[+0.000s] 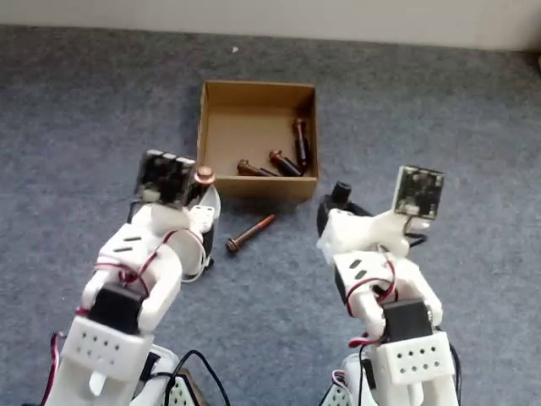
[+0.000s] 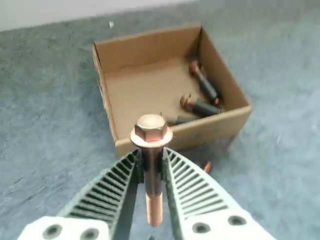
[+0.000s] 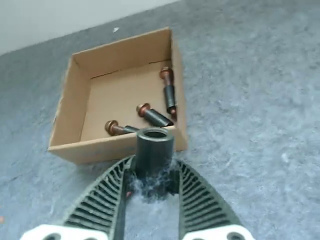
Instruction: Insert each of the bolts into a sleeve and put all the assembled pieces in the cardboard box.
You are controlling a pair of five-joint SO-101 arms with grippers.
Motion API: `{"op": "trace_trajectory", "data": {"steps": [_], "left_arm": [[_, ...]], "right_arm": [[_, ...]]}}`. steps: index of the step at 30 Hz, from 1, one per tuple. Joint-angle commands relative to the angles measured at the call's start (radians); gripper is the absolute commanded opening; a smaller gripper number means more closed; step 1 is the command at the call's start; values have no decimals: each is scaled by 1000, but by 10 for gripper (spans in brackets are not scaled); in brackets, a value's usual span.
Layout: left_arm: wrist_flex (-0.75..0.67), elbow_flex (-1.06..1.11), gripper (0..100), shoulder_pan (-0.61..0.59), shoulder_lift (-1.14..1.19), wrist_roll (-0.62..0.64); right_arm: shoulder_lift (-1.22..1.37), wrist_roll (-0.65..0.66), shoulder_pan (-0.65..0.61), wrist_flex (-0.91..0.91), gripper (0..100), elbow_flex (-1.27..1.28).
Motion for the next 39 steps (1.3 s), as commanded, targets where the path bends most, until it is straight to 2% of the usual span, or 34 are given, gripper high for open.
{"op": "trace_trajectory", "data": {"steps": [1,7,15,20,27,34,39], "left_arm": [[-57,18,5,15,-119,77],[-112,96,5,25,-278,149],[-118,211,5,183,-466,149],[-121,208,5,197,-591,149],[-167,196,6,200,-579,149],[-183,222,6,202,-578,150],[-209,225,6,202,-579,150]], "right_arm": [[-88,54,-68,-33,5,16],[-232,63,-145,-35,5,88],[-334,71,-191,-197,5,255],[-404,222,-266,-289,5,369],[-587,304,-329,-406,5,559],[-573,450,-392,-527,5,644],[-572,552,-437,-519,5,661]]}}
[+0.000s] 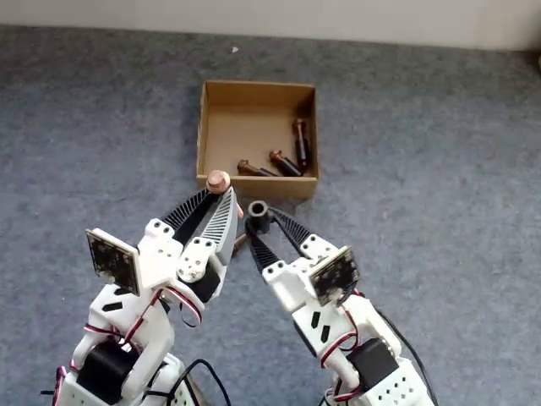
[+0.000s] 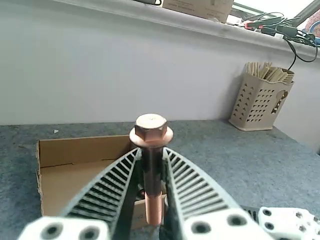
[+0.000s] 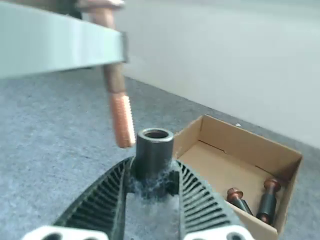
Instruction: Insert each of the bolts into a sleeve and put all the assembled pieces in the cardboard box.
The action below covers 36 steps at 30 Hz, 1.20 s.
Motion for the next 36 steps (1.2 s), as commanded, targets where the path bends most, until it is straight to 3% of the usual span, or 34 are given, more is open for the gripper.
{"op": "trace_trajectory", "data": {"steps": [1,7,13,23,29,36], "left_arm": [[-84,-8,6,13,-8,6],[-199,-5,6,13,-5,8],[-198,-4,6,73,-1,115],[-195,79,6,125,-7,114],[-198,50,6,24,-8,114],[-196,54,6,-1,-8,114]], "right_arm": [[-18,84,-36,-35,5,111],[-15,98,-30,-35,5,111],[-18,98,-30,-36,5,111],[-19,98,19,-42,5,111],[-19,98,19,-42,5,113],[-19,98,21,-42,5,114]]}}
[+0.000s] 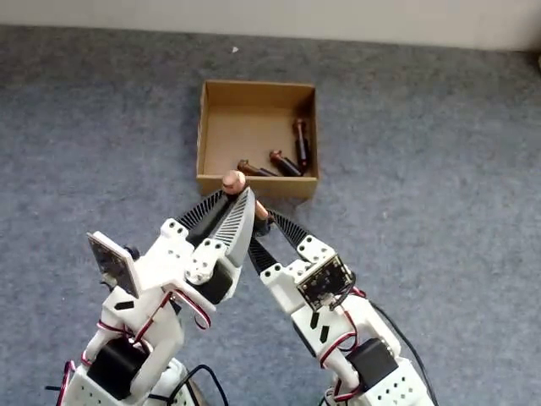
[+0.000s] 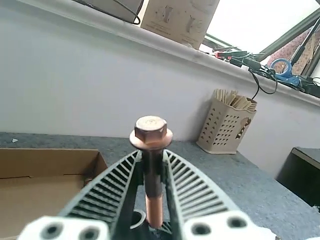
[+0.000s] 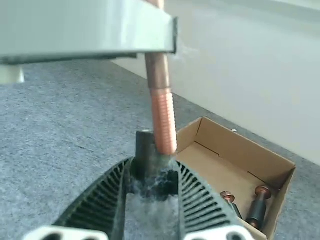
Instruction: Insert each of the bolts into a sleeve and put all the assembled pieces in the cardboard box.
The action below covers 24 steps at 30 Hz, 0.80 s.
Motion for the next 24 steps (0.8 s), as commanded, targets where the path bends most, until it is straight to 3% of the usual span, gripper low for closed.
{"op": "trace_trajectory", "data": {"steps": [1,11,18,24], "left_arm": [[-25,-33,6,-35,-8,3],[-25,-90,6,-38,-8,3],[-26,-85,6,-133,-8,8],[-28,-42,6,-96,-7,8]], "right_arm": [[-19,6,21,-41,5,114],[-19,6,21,-41,5,116],[-19,6,21,-41,5,111],[-19,6,19,-62,5,114]]}}
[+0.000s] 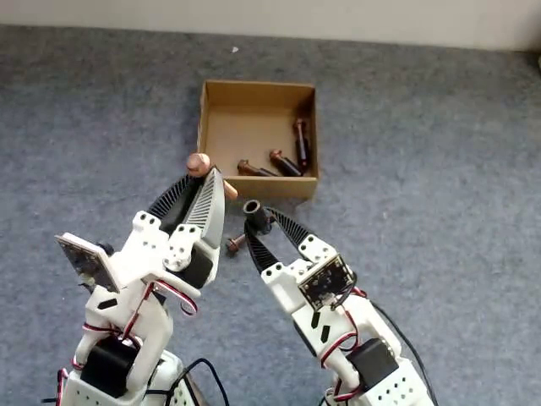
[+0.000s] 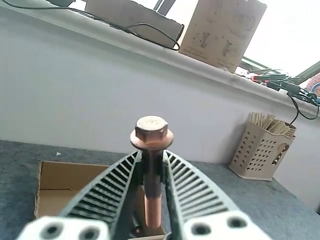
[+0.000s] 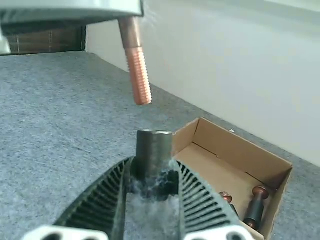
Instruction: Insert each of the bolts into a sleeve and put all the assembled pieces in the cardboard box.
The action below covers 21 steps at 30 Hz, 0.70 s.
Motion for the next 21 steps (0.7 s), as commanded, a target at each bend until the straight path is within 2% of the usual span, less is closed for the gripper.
{"op": "trace_trajectory", "data": {"steps": [1,7,14,21], "left_arm": [[-18,-4,6,42,-7,8],[-17,21,6,156,-7,6],[12,8,6,170,-7,6],[150,-1,6,236,-7,2]], "right_arm": [[-19,6,15,-76,5,114],[-19,6,15,-77,5,119],[-19,6,15,-77,5,119],[-19,6,16,-77,5,119]]}}
